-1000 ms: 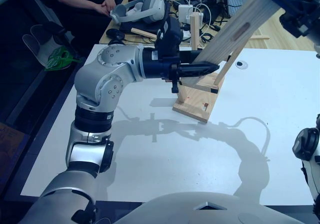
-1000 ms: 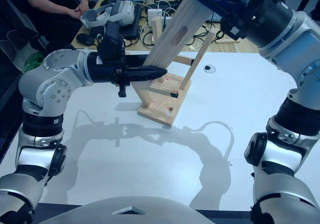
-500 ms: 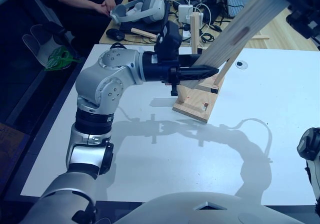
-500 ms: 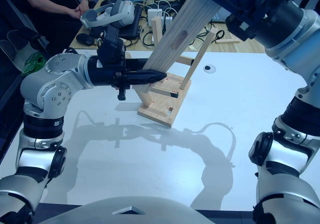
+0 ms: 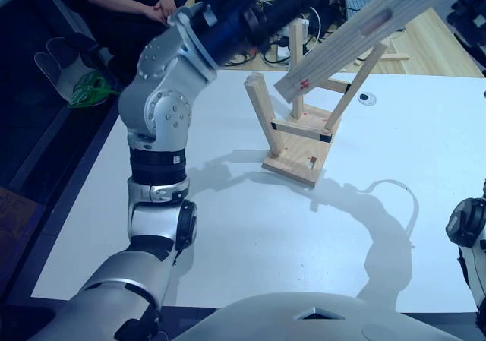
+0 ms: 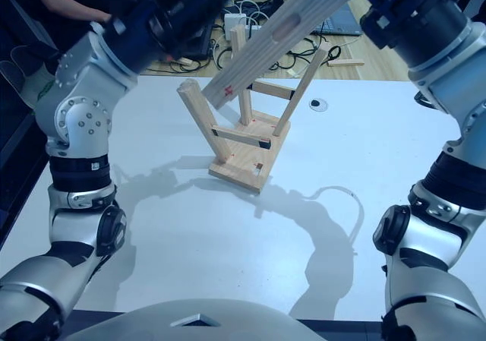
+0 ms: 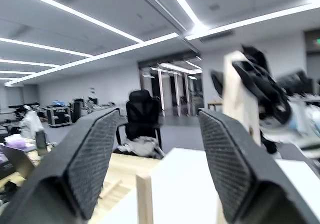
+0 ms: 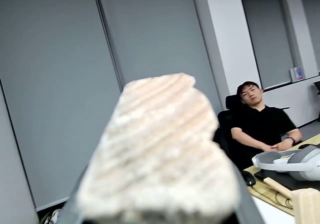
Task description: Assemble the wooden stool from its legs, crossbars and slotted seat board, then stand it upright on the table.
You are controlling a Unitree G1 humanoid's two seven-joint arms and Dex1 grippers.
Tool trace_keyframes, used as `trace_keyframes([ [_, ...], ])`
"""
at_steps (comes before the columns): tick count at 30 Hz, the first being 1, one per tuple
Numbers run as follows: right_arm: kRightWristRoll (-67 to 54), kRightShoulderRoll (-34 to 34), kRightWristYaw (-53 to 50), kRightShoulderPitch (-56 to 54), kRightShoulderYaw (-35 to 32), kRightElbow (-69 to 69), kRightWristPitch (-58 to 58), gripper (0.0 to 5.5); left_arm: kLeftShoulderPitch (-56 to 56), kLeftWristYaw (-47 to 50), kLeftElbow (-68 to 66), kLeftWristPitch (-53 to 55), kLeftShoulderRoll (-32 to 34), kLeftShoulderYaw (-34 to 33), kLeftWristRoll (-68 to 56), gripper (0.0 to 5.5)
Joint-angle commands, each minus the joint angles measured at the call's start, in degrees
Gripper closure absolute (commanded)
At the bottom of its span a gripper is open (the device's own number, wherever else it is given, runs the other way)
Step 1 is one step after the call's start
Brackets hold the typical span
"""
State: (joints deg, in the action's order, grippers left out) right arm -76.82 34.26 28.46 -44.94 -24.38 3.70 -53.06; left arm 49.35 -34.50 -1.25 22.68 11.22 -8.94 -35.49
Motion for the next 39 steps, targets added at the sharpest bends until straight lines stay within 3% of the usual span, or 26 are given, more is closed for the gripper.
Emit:
trace_keyframes([
  [1, 3.06, 0.13, -3.50, 1.76, -1.94, 1.07, 3.22, 4.51, 2.44, 15.80, -10.77, -8.89, 0.43, -4.83, 9.94, 2.58],
  [6, 13.55, 2.35, -4.54, 8.52, -0.14, 4.35, 6.80, 4.51, -6.74, 11.79, -14.27, -10.74, 4.94, 9.01, 24.89, 2.58],
  [11, 19.36, 4.54, -3.01, 20.72, -0.83, 7.67, 6.49, 4.51, -18.03, -2.10, -5.15, 1.03, 9.28, 20.73, 25.04, 2.58],
  [18, 18.41, 3.60, -3.36, 31.65, -4.67, 6.42, 3.55, 4.51, -20.83, -4.48, 1.78, 7.45, 9.00, 20.54, 23.09, 2.58],
  [26, 17.19, 0.34, -5.38, 33.52, -6.19, 2.03, 1.62, 4.51, -22.67, -4.56, 6.52, 10.87, 6.98, 21.14, 20.29, 2.58],
  [31, 23.22, -1.70, -5.05, 30.81, -3.23, -3.20, 7.04, 4.51, -22.13, -4.26, 6.10, 11.14, 7.11, 20.72, 20.50, 2.58],
  [39, 32.65, 2.10, 2.15, 28.80, 4.54, -10.01, 10.95, 4.51, -21.55, -3.29, 5.53, 11.10, 6.68, 20.26, 20.51, 2.58],
])
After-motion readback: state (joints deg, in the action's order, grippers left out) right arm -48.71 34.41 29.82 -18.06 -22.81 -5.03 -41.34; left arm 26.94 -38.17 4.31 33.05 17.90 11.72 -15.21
